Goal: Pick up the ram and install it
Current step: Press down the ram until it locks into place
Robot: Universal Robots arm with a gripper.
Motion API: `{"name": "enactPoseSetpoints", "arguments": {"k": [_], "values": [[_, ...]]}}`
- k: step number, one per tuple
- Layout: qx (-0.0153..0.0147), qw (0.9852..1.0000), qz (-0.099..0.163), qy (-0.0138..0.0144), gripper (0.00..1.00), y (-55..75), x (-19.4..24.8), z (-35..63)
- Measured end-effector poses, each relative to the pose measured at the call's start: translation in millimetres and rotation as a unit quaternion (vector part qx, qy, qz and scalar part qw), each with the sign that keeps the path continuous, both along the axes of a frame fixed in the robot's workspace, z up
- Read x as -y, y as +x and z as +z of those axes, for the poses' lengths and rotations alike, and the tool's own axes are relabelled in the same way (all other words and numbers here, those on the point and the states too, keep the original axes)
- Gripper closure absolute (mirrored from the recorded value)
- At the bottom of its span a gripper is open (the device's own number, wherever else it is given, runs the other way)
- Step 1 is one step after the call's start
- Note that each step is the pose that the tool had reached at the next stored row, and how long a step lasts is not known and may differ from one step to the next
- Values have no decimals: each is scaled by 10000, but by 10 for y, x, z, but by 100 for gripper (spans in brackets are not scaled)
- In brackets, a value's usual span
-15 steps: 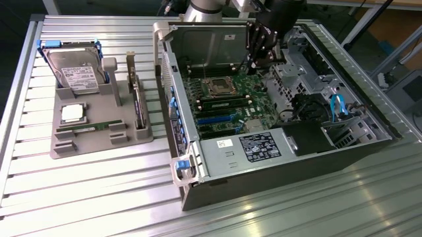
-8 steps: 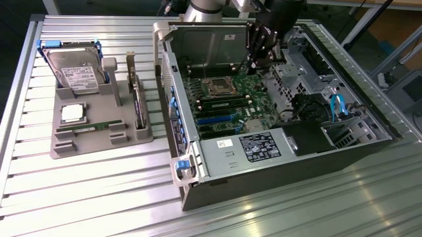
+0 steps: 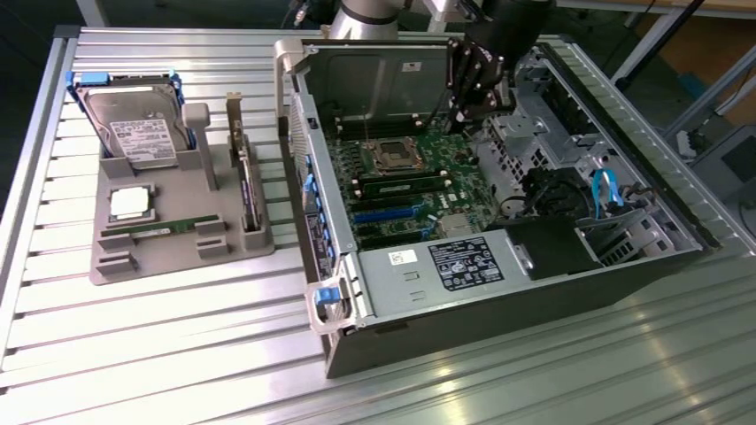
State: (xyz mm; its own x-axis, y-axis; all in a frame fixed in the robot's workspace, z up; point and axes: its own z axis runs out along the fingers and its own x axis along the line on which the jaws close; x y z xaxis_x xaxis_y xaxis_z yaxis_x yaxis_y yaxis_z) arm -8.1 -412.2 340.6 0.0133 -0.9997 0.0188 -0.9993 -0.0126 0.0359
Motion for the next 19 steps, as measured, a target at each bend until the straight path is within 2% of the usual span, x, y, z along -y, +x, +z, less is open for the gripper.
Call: {"name": "enactPoseSetpoints", "arguments": {"k": [2, 5, 6, 10, 19], "values": [[0, 10000, 0, 0, 90, 71, 0, 0], [-1, 10000, 1, 0, 90, 270, 0, 0], [-1, 10000, 1, 0, 90, 294, -1, 0], [-1, 10000, 0, 2, 90, 294, 0, -18], [-1, 10000, 0, 3, 90, 294, 0, -240]]}}
